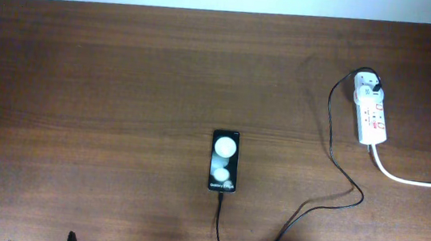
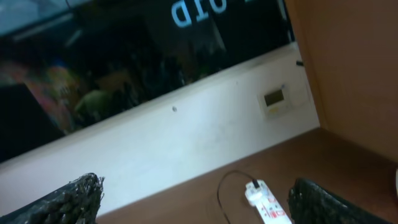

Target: Plug charger to phone and switch on socket

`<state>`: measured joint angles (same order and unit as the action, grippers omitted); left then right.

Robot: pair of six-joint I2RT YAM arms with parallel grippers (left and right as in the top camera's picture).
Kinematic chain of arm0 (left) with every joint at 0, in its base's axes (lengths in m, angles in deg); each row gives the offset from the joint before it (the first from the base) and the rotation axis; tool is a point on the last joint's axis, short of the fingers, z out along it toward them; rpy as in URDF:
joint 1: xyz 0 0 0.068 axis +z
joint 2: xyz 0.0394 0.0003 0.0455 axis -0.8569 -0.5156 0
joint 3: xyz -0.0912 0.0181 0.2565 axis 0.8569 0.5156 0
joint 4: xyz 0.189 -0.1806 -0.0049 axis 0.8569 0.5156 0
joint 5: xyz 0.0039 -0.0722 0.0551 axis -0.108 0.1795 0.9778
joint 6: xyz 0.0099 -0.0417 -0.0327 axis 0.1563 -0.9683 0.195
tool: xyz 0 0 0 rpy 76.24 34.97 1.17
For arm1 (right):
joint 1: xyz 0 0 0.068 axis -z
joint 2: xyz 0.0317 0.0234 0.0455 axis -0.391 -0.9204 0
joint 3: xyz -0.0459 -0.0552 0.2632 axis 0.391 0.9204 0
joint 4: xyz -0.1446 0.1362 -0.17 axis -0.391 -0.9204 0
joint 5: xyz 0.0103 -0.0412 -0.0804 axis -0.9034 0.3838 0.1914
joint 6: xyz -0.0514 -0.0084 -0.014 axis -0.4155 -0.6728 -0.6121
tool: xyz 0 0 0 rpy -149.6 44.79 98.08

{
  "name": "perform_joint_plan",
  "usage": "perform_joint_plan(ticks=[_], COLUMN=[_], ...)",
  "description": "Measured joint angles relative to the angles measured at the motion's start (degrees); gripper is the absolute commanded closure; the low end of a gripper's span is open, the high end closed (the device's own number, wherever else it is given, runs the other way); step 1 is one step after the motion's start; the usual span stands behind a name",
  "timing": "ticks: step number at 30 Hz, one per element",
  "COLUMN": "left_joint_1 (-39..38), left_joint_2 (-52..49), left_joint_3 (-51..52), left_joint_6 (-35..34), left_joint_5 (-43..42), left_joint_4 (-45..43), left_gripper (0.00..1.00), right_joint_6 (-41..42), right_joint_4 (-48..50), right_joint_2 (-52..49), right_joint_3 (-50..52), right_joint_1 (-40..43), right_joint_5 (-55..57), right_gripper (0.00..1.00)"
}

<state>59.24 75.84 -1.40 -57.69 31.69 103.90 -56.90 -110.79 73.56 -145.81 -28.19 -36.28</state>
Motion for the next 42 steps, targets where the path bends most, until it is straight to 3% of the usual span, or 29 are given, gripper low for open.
perform_joint_plan(ticks=[3,6,10,15,29,32,34,36,42], left_joint_1=[0.00,0.00,0.00,0.00,0.00,0.00,0.00,0.00,0.00], left_joint_2=[0.00,0.00,0.00,0.00,0.00,0.00,0.00,0.00,0.00], left_joint_3=[0.00,0.00,0.00,0.00,0.00,0.00,0.00,0.00,0.00], left_joint_6=[0.00,0.00,0.00,0.00,0.00,0.02,0.00,0.02,0.00], left_joint_5=[0.00,0.00,0.00,0.00,-0.02,-0.02,-0.02,-0.02,-0.02], left_joint_4=[0.02,0.02,0.02,0.00,0.00,0.02,0.02,0.02,0.02], left_gripper=[0.01,0.01,0.01,0.01,0.01,0.01,0.01,0.01,0.01], right_joint_6=[0.02,0.02,1.90,7.93,9.29,9.49,9.46,9.51,9.49], right_joint_4=[8.28,20.04,33.09,41.66,43.43,49.59,62.27,67.49,68.89], right_joint_2=[6.01,11.06,11.08,11.04,11.04,11.04,11.08,11.10,11.10], right_joint_3=[4.85,17.31,37.57,53.55,63.30,68.11,74.64,78.27,79.32], right_joint_1=[0.02,0.07,0.07,0.07,0.07,0.07,0.07,0.07,0.07], right_joint_5=[0.11,0.28,-0.04,-0.15,-0.11,0.04,0.09,0.07,0.07], right_gripper=[0.01,0.01,0.01,0.01,0.01,0.01,0.01,0.01,0.01])
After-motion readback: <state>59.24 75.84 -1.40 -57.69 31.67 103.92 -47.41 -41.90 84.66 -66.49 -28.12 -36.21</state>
